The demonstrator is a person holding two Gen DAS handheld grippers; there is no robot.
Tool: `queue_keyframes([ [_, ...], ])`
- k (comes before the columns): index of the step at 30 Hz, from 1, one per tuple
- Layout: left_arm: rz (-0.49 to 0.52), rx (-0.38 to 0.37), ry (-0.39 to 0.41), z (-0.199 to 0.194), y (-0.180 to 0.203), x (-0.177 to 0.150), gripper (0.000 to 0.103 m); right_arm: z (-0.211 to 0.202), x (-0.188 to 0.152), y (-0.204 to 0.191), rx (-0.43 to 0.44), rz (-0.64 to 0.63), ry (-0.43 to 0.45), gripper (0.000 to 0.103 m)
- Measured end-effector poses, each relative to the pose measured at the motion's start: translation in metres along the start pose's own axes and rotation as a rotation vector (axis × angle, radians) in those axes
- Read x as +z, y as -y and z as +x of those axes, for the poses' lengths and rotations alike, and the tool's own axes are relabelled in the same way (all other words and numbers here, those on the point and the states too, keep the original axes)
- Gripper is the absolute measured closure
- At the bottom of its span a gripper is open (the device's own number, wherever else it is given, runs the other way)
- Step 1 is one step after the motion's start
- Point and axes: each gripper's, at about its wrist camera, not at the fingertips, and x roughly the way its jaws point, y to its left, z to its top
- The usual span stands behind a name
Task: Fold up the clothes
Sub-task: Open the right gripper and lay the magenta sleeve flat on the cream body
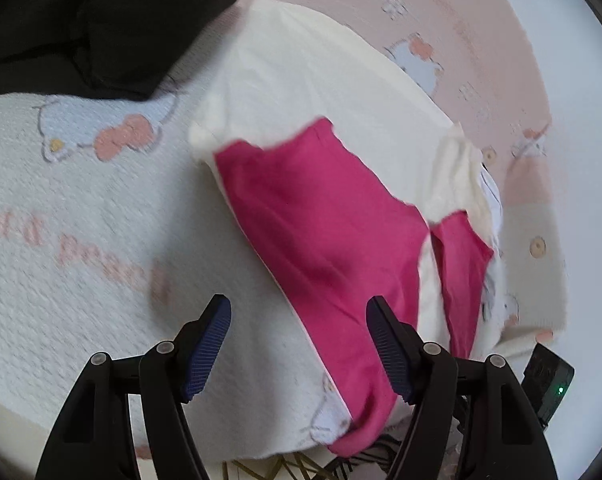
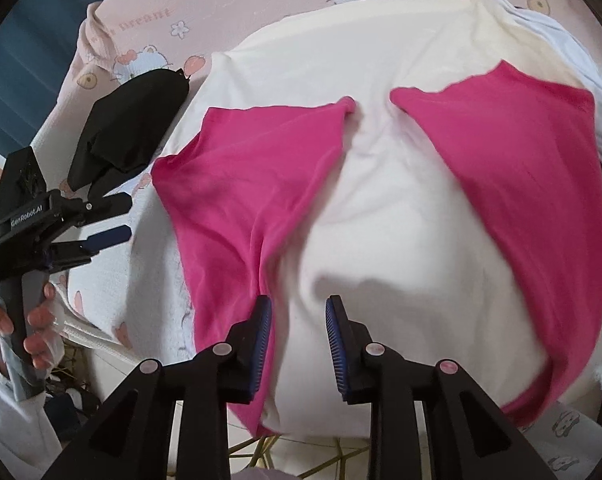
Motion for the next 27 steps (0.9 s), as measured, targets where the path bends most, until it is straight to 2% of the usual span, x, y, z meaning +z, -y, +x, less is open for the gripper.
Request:
queue_keyframes([
  [3, 0.007, -0.007, -0.018, 0.005, 0.005, -0.01, 0.035, -0.009, -0.013, -0.001, 0.039, 0.008, 0.004, 0.076],
  [5, -0.006, -0.041, -0.04, 0.01, 0.005, -0.015, 0.035, -0.009, -0.018, -0.006, 0.057, -0.002, 0.0, 0.076],
  [10, -0.07, -0.102, -0.084, 0.024, 0.001, -0.025, 0.035, 0.009, -0.024, -0.013, 0.016, -0.047, -0.047, 0.076],
  [13, -0.094, -0.135, -0.098, 0.027, -0.001, -0.029, 0.035, 0.016, -0.026, -0.012, 0.041, -0.049, -0.066, 0.076],
  [18, 0.004, -0.117, -0.077, 0.035, 0.009, -0.021, 0.036, 0.025, -0.029, -0.016, 0.075, -0.087, -0.09, 0.076],
  [21, 0.065, -0.065, -0.072, 0.041, 0.012, -0.011, 0.055, 0.03, -0.03, -0.02, 0.083, -0.104, -0.08, 0.076],
  [23, 0.077, -0.044, -0.074, 0.044, 0.01, -0.006, 0.075, 0.031, -0.031, -0.022, 0.082, -0.116, -0.071, 0.076],
  [25, 0.099, -0.024, -0.073, 0.044, 0.007, -0.004, 0.086, 0.031, -0.033, -0.025, 0.055, -0.145, -0.072, 0.076],
  [27, 0.128, -0.002, -0.053, 0.043, 0.007, -0.005, 0.09, 0.031, -0.035, -0.029, 0.028, -0.174, -0.073, 0.078],
])
